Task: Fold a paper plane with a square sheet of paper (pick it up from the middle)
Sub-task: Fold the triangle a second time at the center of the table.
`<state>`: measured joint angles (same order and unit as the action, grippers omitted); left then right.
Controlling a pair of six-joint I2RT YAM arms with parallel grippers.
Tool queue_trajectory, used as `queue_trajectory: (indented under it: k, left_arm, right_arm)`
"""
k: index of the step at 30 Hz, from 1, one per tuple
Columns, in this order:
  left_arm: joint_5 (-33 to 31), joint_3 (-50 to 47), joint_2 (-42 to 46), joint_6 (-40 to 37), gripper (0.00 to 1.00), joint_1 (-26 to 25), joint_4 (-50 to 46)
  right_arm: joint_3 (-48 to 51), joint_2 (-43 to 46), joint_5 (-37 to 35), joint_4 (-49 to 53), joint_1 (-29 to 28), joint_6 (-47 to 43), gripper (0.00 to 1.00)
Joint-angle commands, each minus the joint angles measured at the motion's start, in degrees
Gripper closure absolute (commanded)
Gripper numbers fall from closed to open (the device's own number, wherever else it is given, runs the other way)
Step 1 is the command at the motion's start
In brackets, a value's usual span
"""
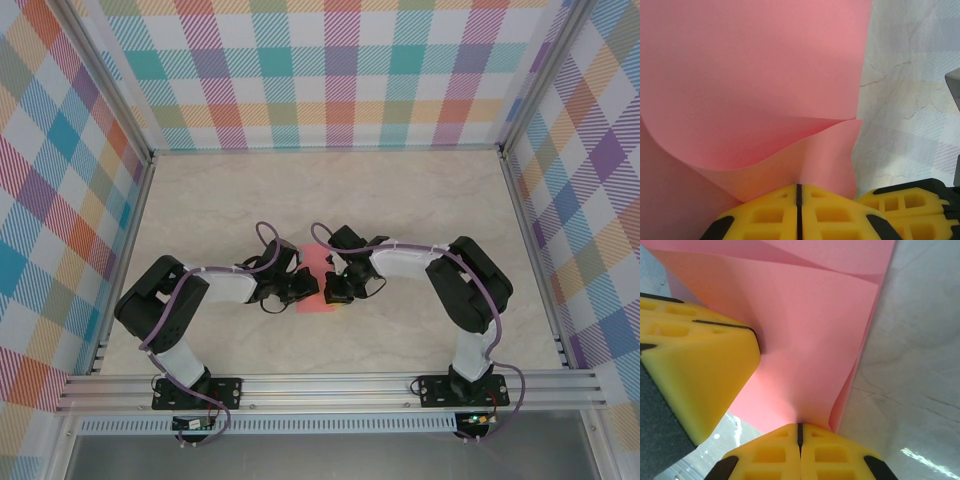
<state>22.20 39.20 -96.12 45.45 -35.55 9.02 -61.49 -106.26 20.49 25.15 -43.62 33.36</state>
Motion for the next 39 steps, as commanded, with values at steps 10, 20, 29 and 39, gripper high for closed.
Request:
queue_trajectory:
  k: [10, 20, 29, 39]
  left_arm:
    - [-4.6, -1.7, 0.2, 0.2, 0.92, -0.1, -5.7]
    - [-2.7, -1.6, 1.7, -0.1, 0.91, -0.1, -3.4]
    - [1.7, -2.4, 6.8, 0.6, 0.92, -0.9, 1.3]
    - [3.5, -1.6, 0.7, 1.2, 0.95, -2.2, 4.1]
  right_arm:
    - [1.8, -1.3, 0.6, 2.5, -0.1, -1.3, 0.95]
    - [3.8, -2.6, -0.9, 3.2, 0.0, -2.1, 0.95]
    - [3.8, -2.9, -1.3, 2.9, -0.1, -1.5, 0.95]
    - [3.7, -3.1, -1.3, 2.9, -0.1, -1.3, 0.95]
